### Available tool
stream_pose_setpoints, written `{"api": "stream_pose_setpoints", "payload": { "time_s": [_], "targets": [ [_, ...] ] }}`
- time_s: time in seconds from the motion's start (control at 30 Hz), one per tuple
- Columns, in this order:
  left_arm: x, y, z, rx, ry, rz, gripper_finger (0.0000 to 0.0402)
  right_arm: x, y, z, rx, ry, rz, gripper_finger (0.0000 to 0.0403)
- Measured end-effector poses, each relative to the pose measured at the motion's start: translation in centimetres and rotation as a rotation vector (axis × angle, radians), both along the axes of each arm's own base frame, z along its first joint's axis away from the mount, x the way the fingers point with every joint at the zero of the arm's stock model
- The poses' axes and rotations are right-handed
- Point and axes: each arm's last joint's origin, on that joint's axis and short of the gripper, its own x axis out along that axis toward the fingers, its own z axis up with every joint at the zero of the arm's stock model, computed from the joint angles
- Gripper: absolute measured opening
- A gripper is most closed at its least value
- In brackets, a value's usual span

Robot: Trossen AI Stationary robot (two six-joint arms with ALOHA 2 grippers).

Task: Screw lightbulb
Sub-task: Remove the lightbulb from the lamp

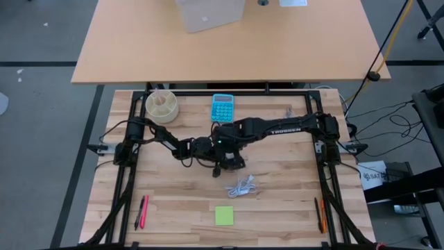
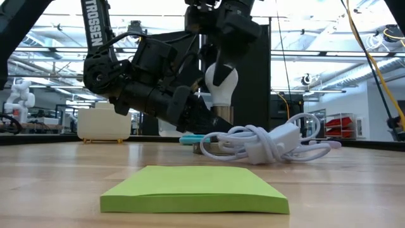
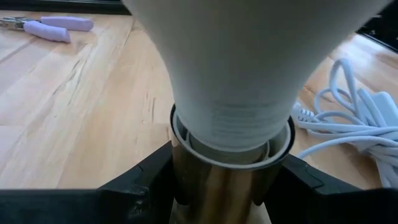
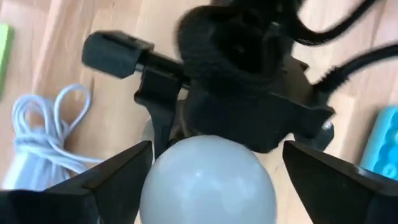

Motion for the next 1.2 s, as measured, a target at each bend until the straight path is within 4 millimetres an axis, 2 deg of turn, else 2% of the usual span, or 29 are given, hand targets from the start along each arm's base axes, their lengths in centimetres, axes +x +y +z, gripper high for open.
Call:
{"api": "stream_pose_setpoints", "payload": {
  "time_s": [0.2,0.7,1.0,1.2],
  "targets": [
    [0.00,-0.02,0.00,0.003,0.000,-0.001,0.0197,-0.12,0.56,0.00,0.099,0.016,-0.211,0.0370],
    [0.01,0.03,0.00,0.003,0.000,0.006,0.0197,-0.76,1.04,-0.21,0.315,0.092,-0.811,0.0369],
    [0.01,0.04,0.01,0.000,0.000,0.010,0.0197,-0.28,1.02,-0.85,0.321,0.085,-0.837,0.0363],
    [0.01,-0.03,0.01,0.000,0.000,0.009,0.0197,-0.19,0.79,-0.84,0.311,0.076,-0.806,0.0309]
  ]
}}
